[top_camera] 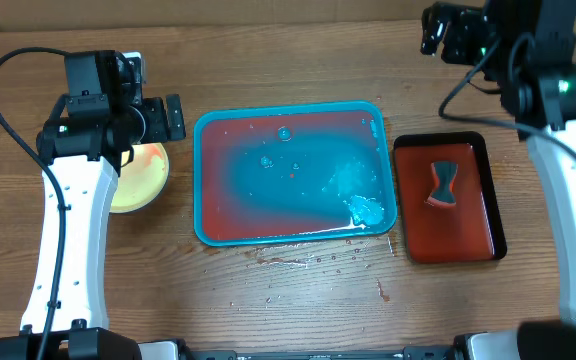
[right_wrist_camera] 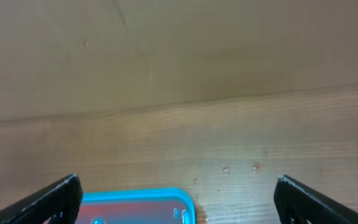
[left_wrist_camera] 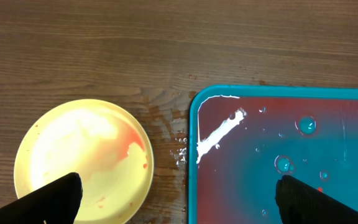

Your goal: Clean dirty plates on tray and stack at the side

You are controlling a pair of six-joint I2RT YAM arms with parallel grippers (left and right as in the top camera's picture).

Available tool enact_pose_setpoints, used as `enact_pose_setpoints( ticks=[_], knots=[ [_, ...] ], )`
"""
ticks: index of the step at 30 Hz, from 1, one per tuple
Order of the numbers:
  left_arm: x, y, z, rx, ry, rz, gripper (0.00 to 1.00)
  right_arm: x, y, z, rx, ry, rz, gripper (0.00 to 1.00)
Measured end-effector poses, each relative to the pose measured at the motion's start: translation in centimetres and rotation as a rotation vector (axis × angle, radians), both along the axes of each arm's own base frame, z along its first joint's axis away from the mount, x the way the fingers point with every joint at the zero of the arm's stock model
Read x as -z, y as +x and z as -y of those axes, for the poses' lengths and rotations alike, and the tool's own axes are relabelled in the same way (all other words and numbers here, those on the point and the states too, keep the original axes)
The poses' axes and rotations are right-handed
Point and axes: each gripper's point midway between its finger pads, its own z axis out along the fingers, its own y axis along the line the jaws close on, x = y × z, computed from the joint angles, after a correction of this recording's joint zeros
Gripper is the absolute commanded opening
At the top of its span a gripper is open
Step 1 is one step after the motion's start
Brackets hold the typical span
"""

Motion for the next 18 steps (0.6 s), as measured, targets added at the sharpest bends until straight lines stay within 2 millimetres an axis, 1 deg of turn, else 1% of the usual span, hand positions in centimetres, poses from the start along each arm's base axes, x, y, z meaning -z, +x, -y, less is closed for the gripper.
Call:
enact_pose_setpoints(
  ticks=[2,5,6,9,12,15,18],
  knots=[
    [0.0,0.0,0.0,0.000,0.000,0.001,1.00,-0.4,-0.6,0.3,0.011,0.000,0.069,1.00],
    [0.0,0.0,0.0,0.000,0.000,0.001,1.00,-1.1,-2.2,1.0,0.035,0.002,0.183,1.00],
    [0.0,0.0,0.0,0.000,0.000,0.001,1.00,-1.2,-2.9,1.3,0.045,0.002,0.225,1.00],
    [0.0,0.0,0.0,0.000,0.001,0.000,1.00,-0.4,-5.8,2.3,0.075,0.004,0.320,1.00],
    [0.0,0.0,0.0,0.000,0.000,0.001,1.00,1.2,-8.5,3.3,0.102,0.006,0.400,1.00],
    [0.0,0.0,0.0,0.000,0.000,0.001,1.00,3.9,-11.7,4.3,0.129,0.007,0.480,1.00],
    [0.0,0.0,0.0,0.000,0.000,0.001,1.00,6.5,-14.6,5.0,0.153,0.008,0.548,1.00]
  ],
)
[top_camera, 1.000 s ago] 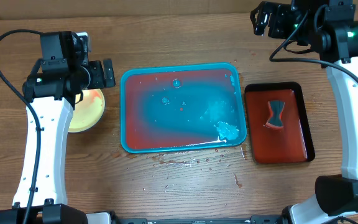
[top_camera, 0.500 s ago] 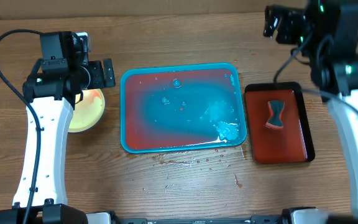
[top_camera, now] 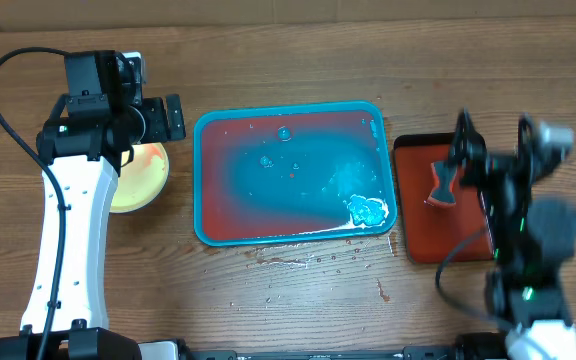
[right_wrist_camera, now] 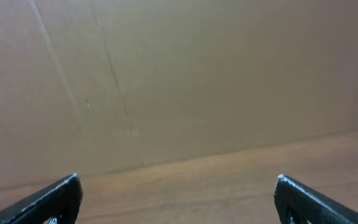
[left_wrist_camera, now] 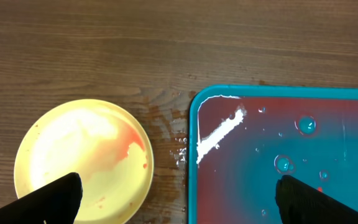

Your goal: Clean dirty plates on tray and stack at the side

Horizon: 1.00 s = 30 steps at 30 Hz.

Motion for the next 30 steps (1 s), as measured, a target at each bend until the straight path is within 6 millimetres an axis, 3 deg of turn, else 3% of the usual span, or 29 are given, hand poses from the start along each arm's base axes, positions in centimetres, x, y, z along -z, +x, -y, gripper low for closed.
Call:
enact_pose_setpoints(
  ticks=[4,7,20,30],
  knots=[
    [0.0,0.0,0.0,0.000,0.000,-0.001,1.00,3.7,-3.2,0.5,0.022,0.002,0.039,1.00],
    [0.0,0.0,0.0,0.000,0.000,0.000,1.00,5.3,-4.5,0.6,0.029,0.003,0.060,1.00],
    [0.0,0.0,0.0,0.000,0.000,0.000,1.00,6.2,-6.4,1.4,0.071,0.009,0.112,1.00],
    [0.0,0.0,0.0,0.000,0.000,-0.001,1.00,8.3,-7.1,1.5,0.078,0.011,0.071,1.00]
  ],
)
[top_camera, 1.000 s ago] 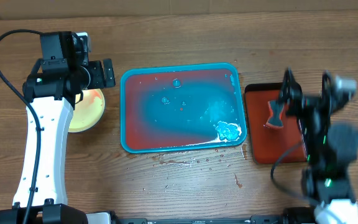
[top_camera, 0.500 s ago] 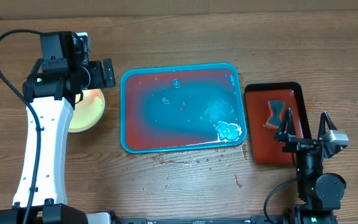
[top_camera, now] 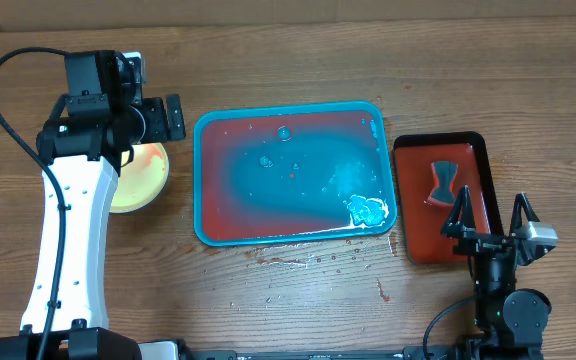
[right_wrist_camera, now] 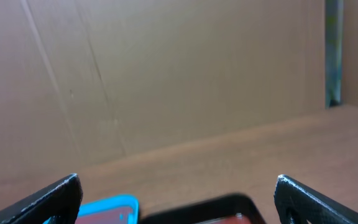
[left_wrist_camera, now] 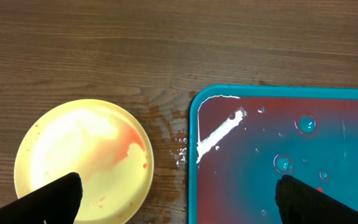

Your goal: Clean dirty plates on tray and stack at the side

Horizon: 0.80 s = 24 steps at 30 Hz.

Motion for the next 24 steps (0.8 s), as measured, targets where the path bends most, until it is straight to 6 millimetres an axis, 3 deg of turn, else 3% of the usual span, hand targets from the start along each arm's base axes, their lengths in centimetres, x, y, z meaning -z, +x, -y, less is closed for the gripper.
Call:
enact_pose_setpoints(
  ticks=[7,24],
  knots=[
    [0.0,0.0,0.0,0.000,0.000,0.000,1.00,3.0,-0.1,0.0,0.000,0.001,-0.120,1.00],
    [0.0,0.0,0.0,0.000,0.000,0.000,1.00,3.0,-0.1,0.0,-0.001,0.001,-0.122,1.00]
  ],
)
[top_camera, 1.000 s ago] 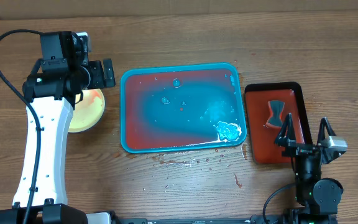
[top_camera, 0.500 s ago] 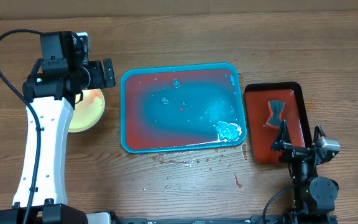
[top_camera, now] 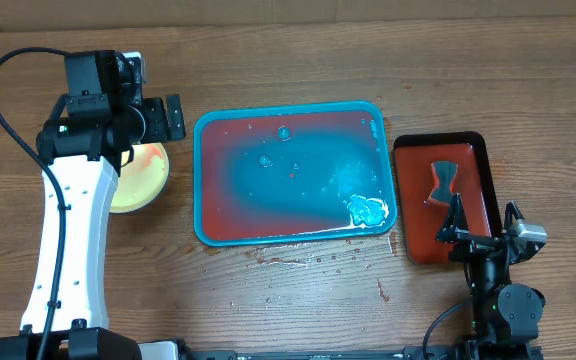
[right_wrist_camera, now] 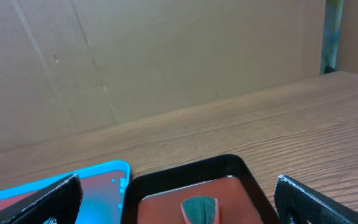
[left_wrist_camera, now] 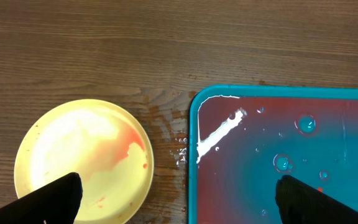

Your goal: Clean dirty plates on tray and stack at the side

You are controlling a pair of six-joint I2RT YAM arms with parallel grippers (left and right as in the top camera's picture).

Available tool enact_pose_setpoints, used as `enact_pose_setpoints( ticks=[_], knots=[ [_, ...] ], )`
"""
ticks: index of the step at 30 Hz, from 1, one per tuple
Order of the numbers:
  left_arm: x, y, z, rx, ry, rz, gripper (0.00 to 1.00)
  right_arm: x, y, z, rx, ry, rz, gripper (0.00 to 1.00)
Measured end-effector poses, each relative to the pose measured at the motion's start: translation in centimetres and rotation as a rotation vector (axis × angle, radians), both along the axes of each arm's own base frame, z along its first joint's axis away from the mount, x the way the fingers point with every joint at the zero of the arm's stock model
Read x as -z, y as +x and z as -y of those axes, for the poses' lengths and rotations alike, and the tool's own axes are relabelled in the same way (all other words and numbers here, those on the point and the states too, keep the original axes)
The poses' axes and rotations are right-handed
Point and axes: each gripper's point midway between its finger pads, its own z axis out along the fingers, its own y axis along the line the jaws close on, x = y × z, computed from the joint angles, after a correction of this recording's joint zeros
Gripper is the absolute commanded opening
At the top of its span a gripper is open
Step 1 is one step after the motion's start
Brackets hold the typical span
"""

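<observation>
A yellow plate [top_camera: 140, 180] smeared with orange-red stains lies on the table left of the blue tray [top_camera: 294, 232]; in the left wrist view the plate [left_wrist_camera: 82, 155] sits beside the tray's corner [left_wrist_camera: 194, 106]. The tray holds reddish water, bubbles and foam, and no plate. My left gripper [top_camera: 164, 120] hangs open above the gap between plate and tray, also seen as left gripper [left_wrist_camera: 178, 199]. My right gripper [top_camera: 484, 225] stands open at the near end of the black tray, empty, facing the sponge; it shows too as right gripper [right_wrist_camera: 178, 208].
A black tray [top_camera: 400, 200] of red liquid, right of the blue tray, holds a dark sponge [top_camera: 442, 183], seen also as sponge [right_wrist_camera: 199, 210]. Water drops spot the wood in front of the blue tray. A cardboard wall [right_wrist_camera: 135, 56] closes the back.
My right gripper has tipped down a little, so its view now takes in the black tray and the sponge. The left arm, plate and blue tray are unchanged.
My right gripper was open, high at the back right corner. Then it was over the black tray, blurred. Then it stood low at the front right by its base, and it is still there. My left gripper has stayed open above plate and tray.
</observation>
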Motion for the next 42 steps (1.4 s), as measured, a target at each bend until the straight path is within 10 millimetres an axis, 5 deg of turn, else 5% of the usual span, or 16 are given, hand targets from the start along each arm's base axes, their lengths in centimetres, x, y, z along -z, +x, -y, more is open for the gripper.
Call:
enact_pose_setpoints(
  ticks=[23,29,36,42],
  knots=[
    [-0.1,0.0,-0.2,-0.009,0.012,0.003,1.00,0.0,0.0,0.0,0.000,0.000,0.001,1.00],
    [-3.9,1.0,-0.6,0.013,0.077,0.248,1.00,0.0,0.0,0.0,0.000,0.000,0.000,1.00],
    [-7.7,-3.3,-1.0,-0.013,0.156,0.580,1.00,0.0,0.0,0.0,0.000,0.000,-0.001,1.00],
    [-6.0,-7.8,-1.7,-0.075,0.206,0.711,1.00,0.0,0.0,0.0,0.000,0.000,-0.002,1.00]
  ],
)
